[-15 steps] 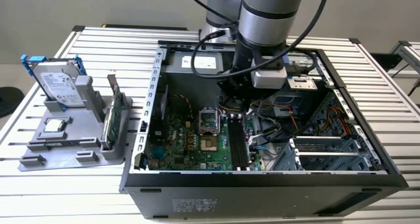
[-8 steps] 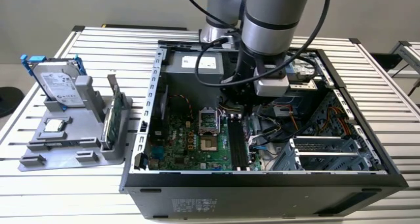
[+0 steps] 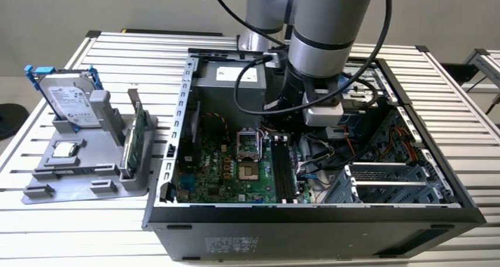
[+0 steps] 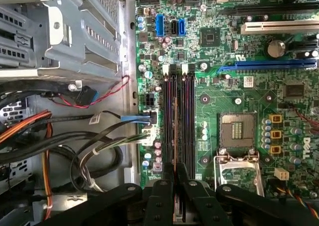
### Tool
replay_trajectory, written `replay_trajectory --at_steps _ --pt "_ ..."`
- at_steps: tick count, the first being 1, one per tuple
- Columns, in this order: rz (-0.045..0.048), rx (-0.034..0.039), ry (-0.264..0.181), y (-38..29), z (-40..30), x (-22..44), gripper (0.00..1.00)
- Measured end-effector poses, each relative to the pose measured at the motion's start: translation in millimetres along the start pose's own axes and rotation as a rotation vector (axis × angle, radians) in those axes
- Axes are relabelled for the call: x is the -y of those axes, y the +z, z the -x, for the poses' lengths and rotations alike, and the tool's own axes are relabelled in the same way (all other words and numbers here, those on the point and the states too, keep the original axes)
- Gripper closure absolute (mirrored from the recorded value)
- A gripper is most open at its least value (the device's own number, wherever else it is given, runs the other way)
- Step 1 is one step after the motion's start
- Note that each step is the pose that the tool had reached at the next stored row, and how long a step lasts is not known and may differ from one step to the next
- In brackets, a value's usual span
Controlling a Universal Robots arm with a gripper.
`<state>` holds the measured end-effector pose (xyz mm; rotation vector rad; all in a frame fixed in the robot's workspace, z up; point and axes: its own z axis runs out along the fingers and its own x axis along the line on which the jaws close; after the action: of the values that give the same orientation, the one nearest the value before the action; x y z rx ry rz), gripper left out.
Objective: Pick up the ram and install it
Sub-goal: 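Insert the ram into the slot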
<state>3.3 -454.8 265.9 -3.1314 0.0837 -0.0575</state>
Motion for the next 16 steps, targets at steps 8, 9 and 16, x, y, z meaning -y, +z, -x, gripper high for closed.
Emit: replay_trajectory --at_steps 8,9,16 --pt "-0.0002 -0.0002 0.000 14.7 -1.7 -5.2 1.00" --pt "-0.0002 -0.0003 0.000 16.6 -2.1 -5.4 1.00" --pt "-0.0001 -0.0002 0.000 27.2 -5.0 -6.3 1.00"
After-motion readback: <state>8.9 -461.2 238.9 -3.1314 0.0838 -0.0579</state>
